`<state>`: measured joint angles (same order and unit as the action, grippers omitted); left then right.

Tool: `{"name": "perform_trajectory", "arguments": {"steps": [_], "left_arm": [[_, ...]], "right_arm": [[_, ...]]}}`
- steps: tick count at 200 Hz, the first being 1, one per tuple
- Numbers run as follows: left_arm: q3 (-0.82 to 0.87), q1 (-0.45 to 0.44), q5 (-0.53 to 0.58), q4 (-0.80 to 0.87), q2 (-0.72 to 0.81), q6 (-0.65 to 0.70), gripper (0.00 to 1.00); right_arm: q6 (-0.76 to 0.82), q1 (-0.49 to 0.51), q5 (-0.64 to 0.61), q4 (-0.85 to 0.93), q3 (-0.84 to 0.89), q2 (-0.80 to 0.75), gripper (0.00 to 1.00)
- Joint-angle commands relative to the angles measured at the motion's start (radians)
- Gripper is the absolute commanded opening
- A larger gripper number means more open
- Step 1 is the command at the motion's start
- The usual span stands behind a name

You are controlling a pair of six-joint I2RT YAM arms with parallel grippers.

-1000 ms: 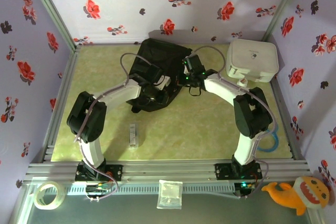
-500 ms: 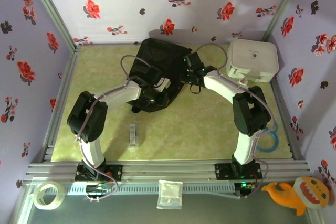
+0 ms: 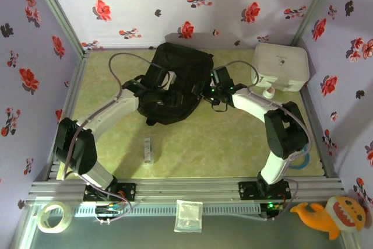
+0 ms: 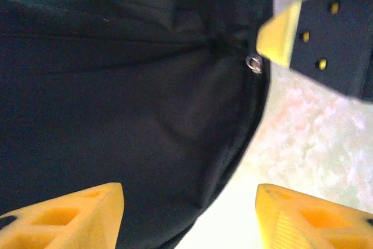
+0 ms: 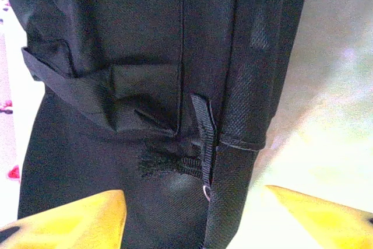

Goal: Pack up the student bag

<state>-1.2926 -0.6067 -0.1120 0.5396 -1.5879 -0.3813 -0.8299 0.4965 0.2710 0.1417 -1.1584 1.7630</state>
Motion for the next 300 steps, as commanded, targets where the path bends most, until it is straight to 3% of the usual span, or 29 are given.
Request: {"name": "perform_trajectory", "arguments": {"steps": [1, 20, 44, 73, 137, 200, 269, 300], "left_arm": [[-0.005, 0.021, 0.068, -0.001, 0.017, -0.065, 0.64], [-0.032, 0.029, 0.070, -0.002, -0.001, -0.076, 0.66], [-0.090, 0.032, 0.070, 0.006, -0.047, -0.077, 0.66], [-0.163, 0.035, 0.078, 0.008, -0.118, -0.083, 0.65], [-0.346, 0.011, -0.028, 0.013, -0.298, -0.158, 0.59], [-0.495, -0.011, -0.054, 0.036, -0.465, -0.279, 0.53], [-0.536, -0.019, -0.195, 0.023, -0.556, -0.335, 0.49], [-0.546, -0.019, -0.242, -0.007, -0.578, -0.360, 0.40]], "right_arm": [[-0.023, 0.015, 0.068, -0.035, -0.013, 0.045, 0.54], [-0.022, 0.016, 0.085, -0.046, -0.009, 0.060, 0.42], [-0.006, 0.016, 0.067, -0.022, 0.014, 0.054, 0.18], [0.045, 0.005, 0.028, 0.032, 0.106, -0.001, 0.09], [0.131, -0.102, -0.010, 0.069, 0.344, -0.154, 0.09], [0.162, -0.138, -0.004, 0.073, 0.350, -0.177, 0.10], [0.156, -0.142, 0.005, 0.059, 0.345, -0.186, 0.10], [0.150, -0.142, 0.008, 0.054, 0.345, -0.185, 0.10]]}}
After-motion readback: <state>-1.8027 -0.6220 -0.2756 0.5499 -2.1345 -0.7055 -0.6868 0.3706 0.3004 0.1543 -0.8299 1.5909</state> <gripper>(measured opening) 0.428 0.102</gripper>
